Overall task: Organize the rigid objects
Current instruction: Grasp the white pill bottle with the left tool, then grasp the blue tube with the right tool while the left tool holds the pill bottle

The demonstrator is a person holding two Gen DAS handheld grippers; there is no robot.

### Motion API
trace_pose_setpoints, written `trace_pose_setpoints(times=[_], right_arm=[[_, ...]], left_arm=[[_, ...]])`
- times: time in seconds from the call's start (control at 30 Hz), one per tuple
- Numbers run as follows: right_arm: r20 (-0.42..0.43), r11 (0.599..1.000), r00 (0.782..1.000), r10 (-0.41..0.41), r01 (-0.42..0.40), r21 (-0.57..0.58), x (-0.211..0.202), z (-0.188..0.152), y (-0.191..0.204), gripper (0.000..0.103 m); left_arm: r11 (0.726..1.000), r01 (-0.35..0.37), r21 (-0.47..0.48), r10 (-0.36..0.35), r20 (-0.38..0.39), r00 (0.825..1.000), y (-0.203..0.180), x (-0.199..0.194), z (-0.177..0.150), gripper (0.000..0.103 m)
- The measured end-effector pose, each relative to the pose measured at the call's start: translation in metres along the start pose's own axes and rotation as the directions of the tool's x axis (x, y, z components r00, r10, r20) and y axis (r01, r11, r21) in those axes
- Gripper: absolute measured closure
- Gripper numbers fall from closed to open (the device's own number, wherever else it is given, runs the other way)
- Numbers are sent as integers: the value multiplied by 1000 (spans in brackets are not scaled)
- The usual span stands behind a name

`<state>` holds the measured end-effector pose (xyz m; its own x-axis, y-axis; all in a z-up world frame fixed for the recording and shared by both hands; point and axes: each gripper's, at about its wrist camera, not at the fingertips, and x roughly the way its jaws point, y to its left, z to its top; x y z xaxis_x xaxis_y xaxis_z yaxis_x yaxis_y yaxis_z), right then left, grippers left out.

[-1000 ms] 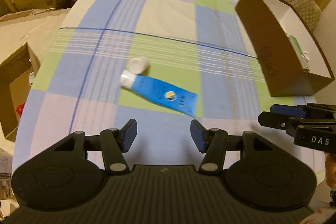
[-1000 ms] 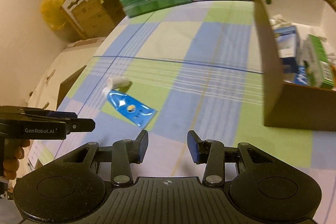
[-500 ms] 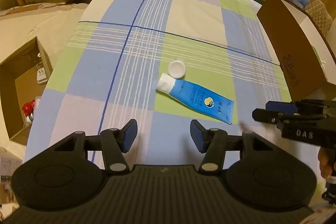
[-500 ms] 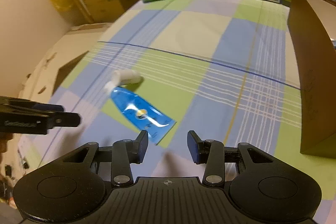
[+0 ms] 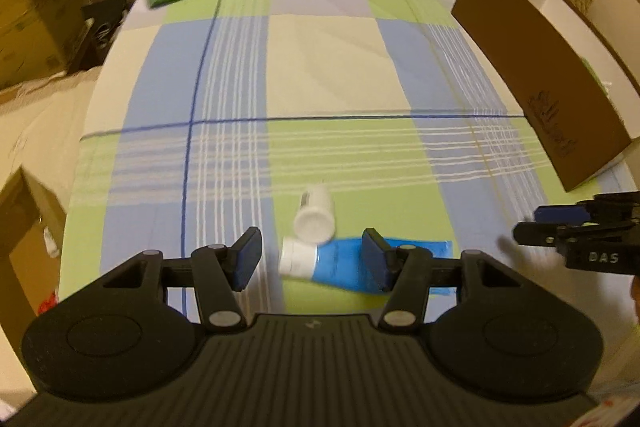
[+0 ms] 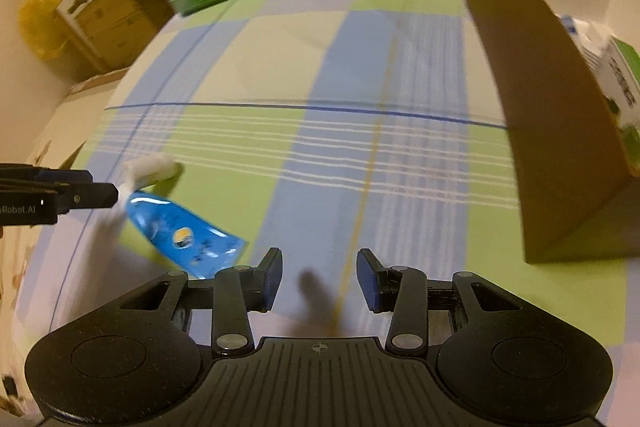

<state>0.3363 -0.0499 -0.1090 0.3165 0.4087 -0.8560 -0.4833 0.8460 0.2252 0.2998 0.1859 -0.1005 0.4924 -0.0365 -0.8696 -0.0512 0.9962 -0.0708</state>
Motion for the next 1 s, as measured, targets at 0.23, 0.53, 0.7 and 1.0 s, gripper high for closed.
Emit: trace_pose_setpoints(times=[0.23,0.53,0.7,1.0], right_arm=[[-7,998,1000,-30,30,55,1,3,-14,65],[-15,995,999,-50,51,86,4,6,-21,65],[-18,997,999,-31,33,77,9,9,-16,65],[13,992,992,123,-123,-26,18,19,19,65]], left_arm=[[997,24,73,-20,-53,998,-2,31,19,54],[994,34,102,-22,-113,993,-2,55,25,73],[997,22,70,-15,-100,995,6,54,23,80],[993,-67,-93,64,-32,997,47,31,-3,80]])
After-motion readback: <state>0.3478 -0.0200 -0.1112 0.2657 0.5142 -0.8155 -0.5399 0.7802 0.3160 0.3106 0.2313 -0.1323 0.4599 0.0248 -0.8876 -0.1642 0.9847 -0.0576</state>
